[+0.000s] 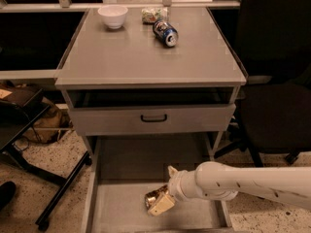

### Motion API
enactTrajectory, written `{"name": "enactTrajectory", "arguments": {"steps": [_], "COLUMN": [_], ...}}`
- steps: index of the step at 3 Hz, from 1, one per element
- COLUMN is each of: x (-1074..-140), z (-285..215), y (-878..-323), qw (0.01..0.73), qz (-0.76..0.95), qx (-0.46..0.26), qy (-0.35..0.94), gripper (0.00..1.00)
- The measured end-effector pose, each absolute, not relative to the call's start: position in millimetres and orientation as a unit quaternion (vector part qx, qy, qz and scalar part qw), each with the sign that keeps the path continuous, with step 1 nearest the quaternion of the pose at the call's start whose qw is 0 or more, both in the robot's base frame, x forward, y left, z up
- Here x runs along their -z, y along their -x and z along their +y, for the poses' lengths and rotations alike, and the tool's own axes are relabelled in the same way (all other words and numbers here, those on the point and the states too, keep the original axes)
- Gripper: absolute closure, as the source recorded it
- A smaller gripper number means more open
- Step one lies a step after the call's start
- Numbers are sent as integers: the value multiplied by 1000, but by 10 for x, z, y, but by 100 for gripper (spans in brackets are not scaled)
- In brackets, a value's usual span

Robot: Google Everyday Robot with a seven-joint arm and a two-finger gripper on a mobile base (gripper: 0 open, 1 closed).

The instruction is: Pick orange can from middle drawer and place on counter

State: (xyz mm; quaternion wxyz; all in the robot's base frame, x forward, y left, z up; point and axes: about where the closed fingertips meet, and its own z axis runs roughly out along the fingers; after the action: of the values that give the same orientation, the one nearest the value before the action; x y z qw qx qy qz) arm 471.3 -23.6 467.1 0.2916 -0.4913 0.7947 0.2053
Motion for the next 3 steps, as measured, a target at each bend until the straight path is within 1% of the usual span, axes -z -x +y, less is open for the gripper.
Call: {"name": "enactTrajectory", "arguments": {"steps": [1, 3], "x": [-4408, -3837], "z": [-267, -317], "y": [-4743, -4806], "qw": [293, 280], "qz": [795, 796], "qx": [-212, -200], "qy": [487, 499], "gripper": [0, 0]}}
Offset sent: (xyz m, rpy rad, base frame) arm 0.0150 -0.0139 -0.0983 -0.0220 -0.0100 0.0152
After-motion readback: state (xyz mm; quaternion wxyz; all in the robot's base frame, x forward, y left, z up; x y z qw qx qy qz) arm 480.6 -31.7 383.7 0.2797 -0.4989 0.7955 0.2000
